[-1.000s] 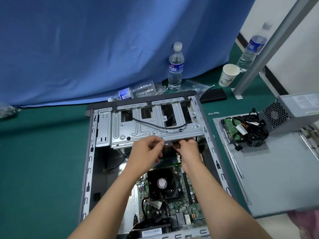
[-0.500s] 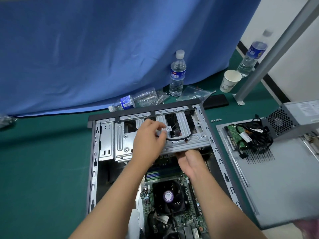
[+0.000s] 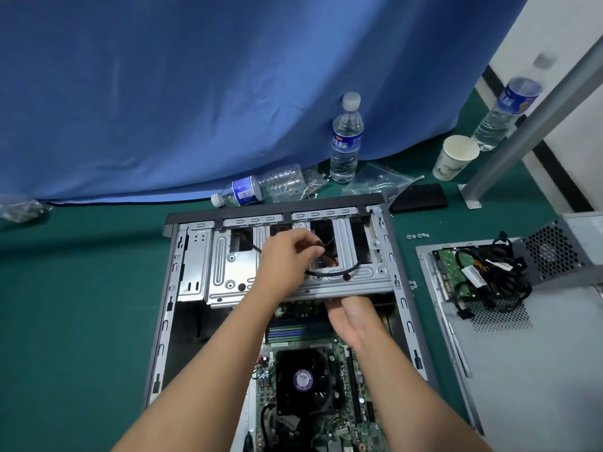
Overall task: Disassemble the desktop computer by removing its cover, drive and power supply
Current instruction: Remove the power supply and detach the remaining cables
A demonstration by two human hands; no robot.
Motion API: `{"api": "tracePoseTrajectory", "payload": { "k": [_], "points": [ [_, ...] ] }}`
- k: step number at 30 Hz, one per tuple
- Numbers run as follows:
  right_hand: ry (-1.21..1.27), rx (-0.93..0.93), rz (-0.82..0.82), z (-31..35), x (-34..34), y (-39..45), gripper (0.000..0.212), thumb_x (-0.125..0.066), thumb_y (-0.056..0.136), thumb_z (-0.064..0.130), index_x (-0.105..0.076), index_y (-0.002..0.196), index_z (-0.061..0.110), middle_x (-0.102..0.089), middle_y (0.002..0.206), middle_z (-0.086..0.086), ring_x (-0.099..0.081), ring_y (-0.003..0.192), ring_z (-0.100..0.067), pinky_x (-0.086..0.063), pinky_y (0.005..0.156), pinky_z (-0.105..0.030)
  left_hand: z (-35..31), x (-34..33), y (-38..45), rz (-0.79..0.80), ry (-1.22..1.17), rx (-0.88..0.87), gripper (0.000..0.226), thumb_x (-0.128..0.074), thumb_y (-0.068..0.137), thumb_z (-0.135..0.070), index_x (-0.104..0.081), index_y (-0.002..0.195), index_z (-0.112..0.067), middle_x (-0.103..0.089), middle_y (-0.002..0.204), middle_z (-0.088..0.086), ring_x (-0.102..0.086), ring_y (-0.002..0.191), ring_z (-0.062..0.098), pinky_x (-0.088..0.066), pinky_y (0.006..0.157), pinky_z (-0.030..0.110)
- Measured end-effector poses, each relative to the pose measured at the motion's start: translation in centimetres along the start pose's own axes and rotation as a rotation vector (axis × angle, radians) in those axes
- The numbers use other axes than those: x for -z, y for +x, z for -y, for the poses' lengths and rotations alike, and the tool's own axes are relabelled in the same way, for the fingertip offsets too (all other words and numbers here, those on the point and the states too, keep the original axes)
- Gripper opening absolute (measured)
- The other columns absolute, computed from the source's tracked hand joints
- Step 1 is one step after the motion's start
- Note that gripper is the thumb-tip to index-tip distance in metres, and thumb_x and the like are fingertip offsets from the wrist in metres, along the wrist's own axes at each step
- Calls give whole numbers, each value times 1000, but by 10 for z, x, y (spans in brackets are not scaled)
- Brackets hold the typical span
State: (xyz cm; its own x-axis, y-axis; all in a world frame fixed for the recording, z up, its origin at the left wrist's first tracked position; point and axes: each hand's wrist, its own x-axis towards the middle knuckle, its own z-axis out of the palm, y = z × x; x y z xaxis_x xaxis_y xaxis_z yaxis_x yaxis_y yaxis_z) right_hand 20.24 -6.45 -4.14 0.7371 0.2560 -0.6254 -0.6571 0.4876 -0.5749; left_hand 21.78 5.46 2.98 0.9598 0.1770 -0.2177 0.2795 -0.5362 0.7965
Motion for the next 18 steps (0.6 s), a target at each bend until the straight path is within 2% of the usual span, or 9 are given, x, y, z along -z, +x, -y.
{"api": "tracePoseTrajectory", "payload": {
  "k": [2, 6, 8, 11, 14, 15, 18],
  "points": [
    [-39, -26, -53, -3, 2, -2, 16, -54, 94, 18, -63, 107, 16, -61, 124, -6, -47, 125, -22, -26, 115, -41, 2, 1, 0, -33, -59, 31, 2, -68, 86, -15, -68, 85, -16, -62, 72, -3, -54, 65, 12, -49, 63, 24],
    [-118, -48, -169, -6, 5, -11, 31, -56, 93, 14, -54, 123, 6, -54, 134, -9, -46, 126, -20, -26, 114, -37, 3, -3, -4, -115, -96, 38, 4, -67, 87, -14, -68, 84, -17, -64, 71, -8, -52, 58, -4, -40, 57, 6],
    [-126, -82, -220, -8, 10, -15, 27, -53, 93, 8, -51, 119, 3, -54, 131, -13, -50, 118, -20, -27, 110, -36, 3, -3, -5, -191, -156, 52, 5, -66, 88, -15, -67, 84, -19, -67, 76, -5, -56, 64, -2, -43, 60, 7],
    [-121, -109, -279, -8, 13, -21, 7, -46, 94, 2, -47, 99, 6, -56, 117, -15, -54, 109, -23, -31, 109, -36, 3, 2, -3, -294, -240, 97, 4, -64, 89, -16, -62, 87, -19, -69, 84, 2, -64, 75, 11, -52, 67, 20],
    [-219, -78, -256, -7, 11, -28, 8, -47, 94, 3, -44, 87, 6, -56, 100, -9, -57, 96, -16, -33, 108, -38, 5, 11, -4, -389, -421, 146, 6, -62, 91, -13, -59, 87, -17, -70, 83, 1, -66, 69, 2, -50, 55, 12],
    [-266, -49, -226, -8, 10, -31, 9, -48, 94, 3, -45, 86, 5, -58, 99, -9, -58, 96, -14, -36, 106, -37, 7, 15, -5, -417, -481, 174, 5, -62, 91, -13, -59, 88, -16, -71, 83, 0, -67, 69, 1, -49, 56, 11],
    [-438, 42, -124, -3, 8, -41, 9, -48, 94, 4, -54, 88, 3, -66, 100, -4, -64, 96, -11, -50, 85, -23, 17, 26, -8, -456, -634, 255, 2, -61, 91, -11, -61, 92, -10, -71, 82, 2, -66, 65, 2, -49, 62, 17]
  ]
}}
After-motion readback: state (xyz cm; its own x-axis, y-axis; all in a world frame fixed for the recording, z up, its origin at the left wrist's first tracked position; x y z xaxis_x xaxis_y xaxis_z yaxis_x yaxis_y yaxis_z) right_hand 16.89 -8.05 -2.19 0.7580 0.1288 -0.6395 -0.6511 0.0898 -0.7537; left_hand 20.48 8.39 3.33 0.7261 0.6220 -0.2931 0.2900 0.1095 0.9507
